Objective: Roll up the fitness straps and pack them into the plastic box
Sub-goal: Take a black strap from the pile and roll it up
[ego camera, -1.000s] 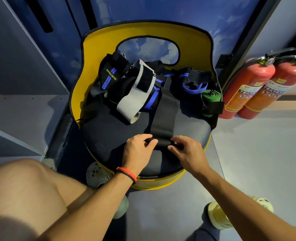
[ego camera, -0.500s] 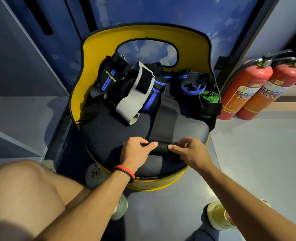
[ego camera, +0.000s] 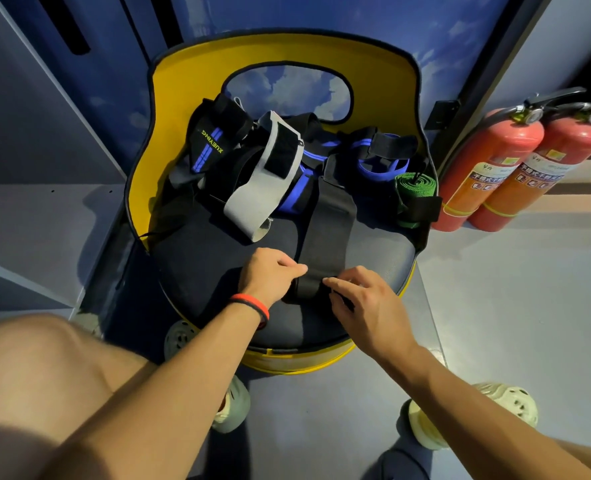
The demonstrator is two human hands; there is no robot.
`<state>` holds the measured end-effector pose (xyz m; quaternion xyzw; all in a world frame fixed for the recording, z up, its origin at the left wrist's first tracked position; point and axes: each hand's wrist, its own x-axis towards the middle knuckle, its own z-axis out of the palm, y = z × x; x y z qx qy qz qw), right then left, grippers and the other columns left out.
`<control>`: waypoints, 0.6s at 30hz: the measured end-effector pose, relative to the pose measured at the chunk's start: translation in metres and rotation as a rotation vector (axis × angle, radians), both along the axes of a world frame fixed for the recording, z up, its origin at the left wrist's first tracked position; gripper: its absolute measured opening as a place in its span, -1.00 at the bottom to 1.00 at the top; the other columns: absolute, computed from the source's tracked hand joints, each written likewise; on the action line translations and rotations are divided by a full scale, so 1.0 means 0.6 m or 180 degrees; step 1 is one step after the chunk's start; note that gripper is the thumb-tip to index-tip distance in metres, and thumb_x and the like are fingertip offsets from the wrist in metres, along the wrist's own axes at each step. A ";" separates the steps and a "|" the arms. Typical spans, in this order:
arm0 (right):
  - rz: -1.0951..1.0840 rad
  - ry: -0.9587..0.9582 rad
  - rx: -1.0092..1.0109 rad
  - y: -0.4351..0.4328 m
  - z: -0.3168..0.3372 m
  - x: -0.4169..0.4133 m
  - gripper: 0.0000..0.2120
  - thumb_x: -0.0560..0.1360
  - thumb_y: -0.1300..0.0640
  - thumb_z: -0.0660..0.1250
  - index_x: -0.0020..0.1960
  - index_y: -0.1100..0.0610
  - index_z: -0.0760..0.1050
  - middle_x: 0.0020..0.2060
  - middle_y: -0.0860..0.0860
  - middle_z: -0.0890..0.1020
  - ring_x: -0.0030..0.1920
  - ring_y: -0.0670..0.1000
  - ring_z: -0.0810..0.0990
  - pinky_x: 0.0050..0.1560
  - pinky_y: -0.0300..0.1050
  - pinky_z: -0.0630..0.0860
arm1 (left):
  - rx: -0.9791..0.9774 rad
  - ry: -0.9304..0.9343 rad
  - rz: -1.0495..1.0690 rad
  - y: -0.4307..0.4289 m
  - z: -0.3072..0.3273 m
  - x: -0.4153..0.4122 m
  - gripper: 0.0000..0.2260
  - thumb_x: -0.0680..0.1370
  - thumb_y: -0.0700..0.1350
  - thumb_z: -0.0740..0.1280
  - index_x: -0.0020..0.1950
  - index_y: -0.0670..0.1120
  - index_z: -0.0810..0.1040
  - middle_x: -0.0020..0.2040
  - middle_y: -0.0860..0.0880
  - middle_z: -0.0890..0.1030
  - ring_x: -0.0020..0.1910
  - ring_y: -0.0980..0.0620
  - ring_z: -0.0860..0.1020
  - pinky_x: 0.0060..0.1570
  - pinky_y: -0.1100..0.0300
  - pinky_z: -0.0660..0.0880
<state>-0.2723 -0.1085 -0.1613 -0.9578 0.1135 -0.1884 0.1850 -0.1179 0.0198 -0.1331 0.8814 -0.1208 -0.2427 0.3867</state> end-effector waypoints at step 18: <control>0.0273 0.0467 -0.0143 -0.037 0.005 -0.018 -0.67 0.57 0.04 0.42 0.30 0.09 0.56 0.05 0.01 0.66 -0.02 0.05 0.54 -0.13 -0.07 0.57 | 0.0618 -0.0018 -0.0207 -0.028 0.007 0.003 -0.75 0.46 0.06 0.52 -0.29 -0.09 0.69 -0.28 -0.03 0.69 -0.23 -0.05 0.68 -0.10 0.02 0.67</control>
